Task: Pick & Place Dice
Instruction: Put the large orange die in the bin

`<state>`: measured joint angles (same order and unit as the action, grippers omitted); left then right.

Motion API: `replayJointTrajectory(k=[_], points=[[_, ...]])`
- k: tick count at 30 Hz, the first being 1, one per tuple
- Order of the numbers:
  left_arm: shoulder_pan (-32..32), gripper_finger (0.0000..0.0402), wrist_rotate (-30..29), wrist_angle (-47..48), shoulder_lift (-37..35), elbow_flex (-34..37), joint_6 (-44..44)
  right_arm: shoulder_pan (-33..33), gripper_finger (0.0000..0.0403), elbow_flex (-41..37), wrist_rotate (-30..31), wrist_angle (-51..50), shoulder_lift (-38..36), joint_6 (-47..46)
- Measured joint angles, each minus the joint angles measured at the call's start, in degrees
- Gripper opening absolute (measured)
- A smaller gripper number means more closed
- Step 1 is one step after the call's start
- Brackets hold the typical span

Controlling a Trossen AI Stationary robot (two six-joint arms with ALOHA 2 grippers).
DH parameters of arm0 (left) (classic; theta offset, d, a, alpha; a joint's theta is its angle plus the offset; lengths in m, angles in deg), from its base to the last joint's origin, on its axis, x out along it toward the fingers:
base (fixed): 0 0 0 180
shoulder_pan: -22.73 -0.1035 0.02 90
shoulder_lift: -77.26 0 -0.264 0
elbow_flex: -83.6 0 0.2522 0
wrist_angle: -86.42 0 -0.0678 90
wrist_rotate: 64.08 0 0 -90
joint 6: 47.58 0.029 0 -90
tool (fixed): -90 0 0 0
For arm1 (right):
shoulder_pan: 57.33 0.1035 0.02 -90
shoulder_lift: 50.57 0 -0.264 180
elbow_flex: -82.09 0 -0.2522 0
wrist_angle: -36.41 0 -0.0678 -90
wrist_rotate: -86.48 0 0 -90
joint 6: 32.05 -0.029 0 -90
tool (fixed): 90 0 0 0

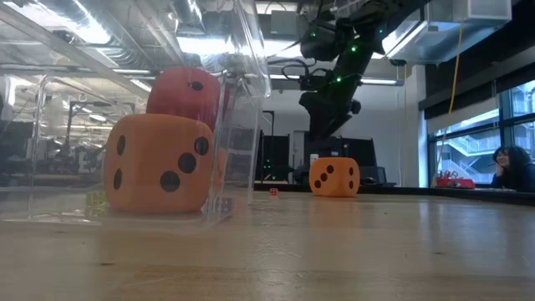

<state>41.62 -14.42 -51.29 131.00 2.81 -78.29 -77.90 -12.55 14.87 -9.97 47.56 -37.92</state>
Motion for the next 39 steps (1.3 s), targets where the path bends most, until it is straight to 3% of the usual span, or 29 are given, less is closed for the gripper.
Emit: replayJointTrajectory(k=[9,24,29,35,39], points=[[0.00,0.0139,0.00,0.00,0.04,0.00,-1.20,-2.26,0.0339,0.04,-1.49,-2.32,1.38,-1.58],[0.00,0.0139,1.36,-0.09,0.04,0.00,-3.20,-0.72,0.0332,0.61,5.39,-2.85,11.02,-6.05],[0.01,0.0139,1.36,-0.09,0.04,0.00,-4.02,-0.66,0.0304,0.61,5.97,-3.04,11.54,-7.38],[0.00,0.0139,1.38,-0.09,0.04,0.00,-4.07,-0.64,0.0232,0.61,6.37,-3.85,11.53,-10.31],[0.02,0.0139,1.38,-0.09,0.04,0.00,-4.12,-0.64,0.0225,0.61,6.59,-3.89,11.54,-12.42]])
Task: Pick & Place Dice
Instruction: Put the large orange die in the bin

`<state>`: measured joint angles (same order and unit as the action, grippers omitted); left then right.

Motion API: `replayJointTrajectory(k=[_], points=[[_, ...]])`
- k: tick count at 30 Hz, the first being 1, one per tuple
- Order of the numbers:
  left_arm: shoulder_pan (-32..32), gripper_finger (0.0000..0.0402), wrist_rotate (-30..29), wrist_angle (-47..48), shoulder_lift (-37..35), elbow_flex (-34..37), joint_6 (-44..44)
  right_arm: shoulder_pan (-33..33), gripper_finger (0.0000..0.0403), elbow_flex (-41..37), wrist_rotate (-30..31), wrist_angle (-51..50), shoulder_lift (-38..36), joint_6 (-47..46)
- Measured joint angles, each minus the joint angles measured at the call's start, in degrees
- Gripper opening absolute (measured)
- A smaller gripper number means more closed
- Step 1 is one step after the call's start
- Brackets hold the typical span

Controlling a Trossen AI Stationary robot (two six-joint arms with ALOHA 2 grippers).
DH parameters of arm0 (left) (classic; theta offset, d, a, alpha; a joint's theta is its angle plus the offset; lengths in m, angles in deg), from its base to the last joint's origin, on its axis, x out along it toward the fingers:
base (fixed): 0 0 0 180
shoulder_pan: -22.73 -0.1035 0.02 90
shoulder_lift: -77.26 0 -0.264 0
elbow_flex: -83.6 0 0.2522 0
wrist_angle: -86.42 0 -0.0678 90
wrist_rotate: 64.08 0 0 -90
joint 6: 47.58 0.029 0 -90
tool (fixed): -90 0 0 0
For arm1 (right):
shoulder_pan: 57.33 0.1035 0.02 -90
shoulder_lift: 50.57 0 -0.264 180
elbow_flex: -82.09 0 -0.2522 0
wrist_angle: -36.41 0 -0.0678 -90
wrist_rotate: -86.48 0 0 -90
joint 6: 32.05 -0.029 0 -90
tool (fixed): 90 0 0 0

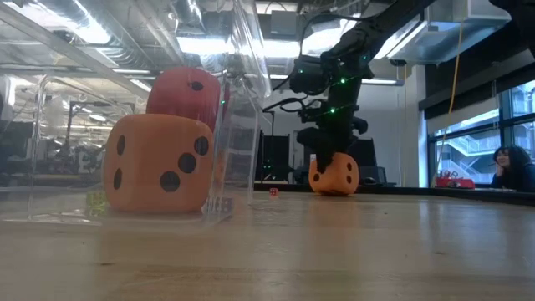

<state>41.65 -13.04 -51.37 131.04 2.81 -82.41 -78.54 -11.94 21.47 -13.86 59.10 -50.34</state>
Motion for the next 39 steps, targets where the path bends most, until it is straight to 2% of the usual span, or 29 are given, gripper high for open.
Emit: replayJointTrajectory(k=[14,28,34,39], points=[[-0.01,0.0139,0.02,0.04,0.00,0.00,-0.50,0.11,0.0221,-0.01,0.10,-0.13,-0.21,-0.64],[-0.02,0.0139,-0.02,0.09,0.00,0.00,0.13,0.85,0.0204,-0.63,-4.88,-5.06,-4.81,-0.85],[-0.02,0.0139,-0.07,0.10,0.00,0.00,2.09,1.45,0.0197,-0.89,-12.43,-8.42,-8.62,-2.63],[-0.02,0.0139,-0.16,0.09,0.00,0.00,2.21,1.94,0.0166,-0.92,-17.10,-9.71,-12.69,-3.49]])
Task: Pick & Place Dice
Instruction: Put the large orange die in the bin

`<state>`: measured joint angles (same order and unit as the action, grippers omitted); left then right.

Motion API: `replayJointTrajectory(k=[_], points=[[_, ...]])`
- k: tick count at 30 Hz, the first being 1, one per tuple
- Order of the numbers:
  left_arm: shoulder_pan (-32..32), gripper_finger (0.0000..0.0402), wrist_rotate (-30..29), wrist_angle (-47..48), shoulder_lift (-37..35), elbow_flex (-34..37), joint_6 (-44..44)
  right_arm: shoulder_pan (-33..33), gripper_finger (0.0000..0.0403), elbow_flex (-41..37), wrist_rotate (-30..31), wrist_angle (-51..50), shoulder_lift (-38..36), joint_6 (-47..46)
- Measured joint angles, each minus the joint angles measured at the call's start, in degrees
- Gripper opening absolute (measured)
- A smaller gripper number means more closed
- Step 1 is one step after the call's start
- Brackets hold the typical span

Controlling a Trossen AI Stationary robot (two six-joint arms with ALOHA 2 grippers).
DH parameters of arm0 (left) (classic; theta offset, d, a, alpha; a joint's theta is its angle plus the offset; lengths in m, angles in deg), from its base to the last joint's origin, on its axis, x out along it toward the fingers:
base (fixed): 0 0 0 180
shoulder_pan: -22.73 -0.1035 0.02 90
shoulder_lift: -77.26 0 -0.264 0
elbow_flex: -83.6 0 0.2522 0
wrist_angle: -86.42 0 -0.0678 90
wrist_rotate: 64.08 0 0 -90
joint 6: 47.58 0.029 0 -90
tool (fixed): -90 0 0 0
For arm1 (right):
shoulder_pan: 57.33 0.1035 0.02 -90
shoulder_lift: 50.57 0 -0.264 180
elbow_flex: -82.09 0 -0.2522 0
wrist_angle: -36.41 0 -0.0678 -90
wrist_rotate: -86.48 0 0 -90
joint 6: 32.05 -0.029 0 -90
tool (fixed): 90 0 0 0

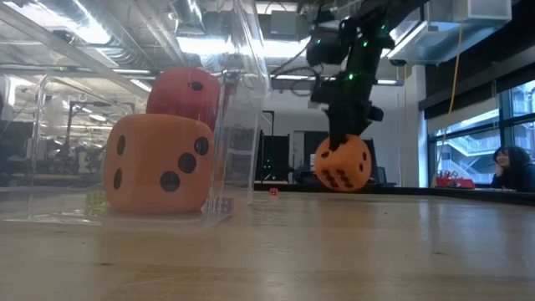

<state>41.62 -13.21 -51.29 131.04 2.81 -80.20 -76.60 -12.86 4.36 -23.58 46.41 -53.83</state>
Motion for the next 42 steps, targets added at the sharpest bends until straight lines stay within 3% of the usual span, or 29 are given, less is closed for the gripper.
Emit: replayJointTrajectory(k=[8,13,20,25,28,32,42], points=[[0.00,0.0139,-0.30,-0.04,0.85,0.00,3.84,0.72,0.0155,0.07,-1.44,-1.87,-8.26,-0.34],[0.00,0.0161,0.09,-3.12,5.01,0.00,13.79,1.13,0.0138,0.11,-5.24,-2.05,-15.80,-1.77],[-0.94,0.0235,1.81,-19.33,13.36,0.00,30.75,2.97,0.0127,0.22,-9.53,-2.24,-26.10,-3.49],[-3.82,0.0281,3.76,-31.55,18.39,0.00,38.45,4.96,0.0122,0.27,-16.95,-1.69,-31.63,-6.37],[-5.72,0.0300,7.35,-33.94,21.06,0.02,39.27,7.05,0.0117,0.31,-21.45,1.00,-34.38,-9.02],[-7.39,0.0322,10.00,-34.40,23.40,0.02,38.36,10.97,0.0117,0.31,-22.89,3.21,-38.06,-12.47],[-8.17,0.0343,10.98,-42.60,25.84,0.02,37.42,17.82,0.0092,0.35,-18.10,4.71,-39.63,-15.56]])
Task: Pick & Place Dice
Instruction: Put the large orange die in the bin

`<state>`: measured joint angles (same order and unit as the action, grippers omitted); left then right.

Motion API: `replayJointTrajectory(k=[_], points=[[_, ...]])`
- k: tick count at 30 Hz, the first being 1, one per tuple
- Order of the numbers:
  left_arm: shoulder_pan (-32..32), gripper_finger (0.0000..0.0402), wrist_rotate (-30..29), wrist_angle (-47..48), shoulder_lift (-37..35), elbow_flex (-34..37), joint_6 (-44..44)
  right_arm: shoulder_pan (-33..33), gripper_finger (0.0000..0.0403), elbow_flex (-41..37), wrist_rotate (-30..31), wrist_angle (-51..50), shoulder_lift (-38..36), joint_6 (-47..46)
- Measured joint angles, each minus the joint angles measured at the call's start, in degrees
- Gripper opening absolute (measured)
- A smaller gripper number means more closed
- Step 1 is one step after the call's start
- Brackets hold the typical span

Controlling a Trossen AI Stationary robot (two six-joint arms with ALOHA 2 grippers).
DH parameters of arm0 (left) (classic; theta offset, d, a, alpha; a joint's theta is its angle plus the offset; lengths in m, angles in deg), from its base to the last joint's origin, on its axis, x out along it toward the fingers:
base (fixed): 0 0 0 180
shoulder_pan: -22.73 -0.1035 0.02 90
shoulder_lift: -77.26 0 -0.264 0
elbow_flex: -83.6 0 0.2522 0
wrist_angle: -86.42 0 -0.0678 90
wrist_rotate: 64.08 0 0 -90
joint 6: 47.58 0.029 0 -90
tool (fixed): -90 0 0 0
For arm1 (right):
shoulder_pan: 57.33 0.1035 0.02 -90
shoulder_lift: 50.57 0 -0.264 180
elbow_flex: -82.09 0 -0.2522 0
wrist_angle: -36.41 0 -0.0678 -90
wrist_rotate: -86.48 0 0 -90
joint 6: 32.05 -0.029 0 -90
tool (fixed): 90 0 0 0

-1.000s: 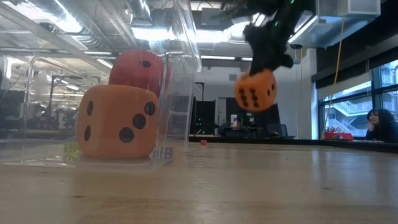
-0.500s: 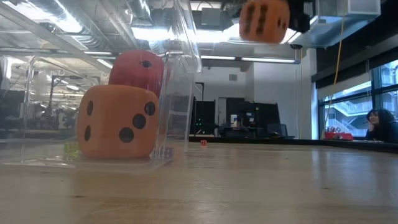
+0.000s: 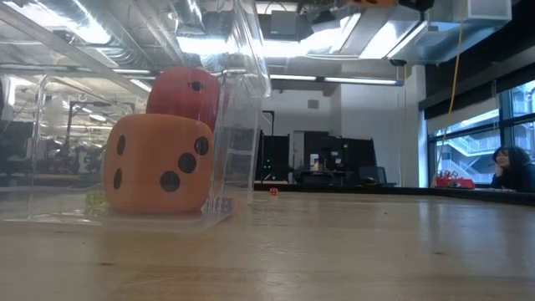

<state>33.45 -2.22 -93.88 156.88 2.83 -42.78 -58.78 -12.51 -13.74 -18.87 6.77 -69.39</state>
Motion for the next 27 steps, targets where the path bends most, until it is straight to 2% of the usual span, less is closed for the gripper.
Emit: replayJointTrajectory(k=[5,12,16,19,23,27], points=[[-0.02,0.0343,-0.82,1.51,0.55,0.00,-5.38,2.59,0.0089,0.00,0.33,5.45,3.00,-0.42],[1.21,0.0343,4.23,1.40,0.54,0.00,-2.38,3.89,0.0087,0.00,-0.08,8.57,7.26,-0.81],[1.36,0.0343,8.65,1.04,0.63,0.00,-2.59,4.71,0.0086,0.00,-2.47,13.75,9.68,-0.89],[1.72,0.0343,8.11,1.31,1.06,-0.02,-4.11,5.13,0.0079,0.00,-4.89,15.13,11.08,-1.36],[1.75,0.0347,9.29,1.46,1.08,0.00,-7.15,5.86,0.0077,0.00,-5.11,15.69,12.37,-1.75],[1.75,0.0353,8.67,1.40,1.45,0.00,-5.52,6.27,0.0077,0.00,-6.68,17.92,13.68,-2.67]])
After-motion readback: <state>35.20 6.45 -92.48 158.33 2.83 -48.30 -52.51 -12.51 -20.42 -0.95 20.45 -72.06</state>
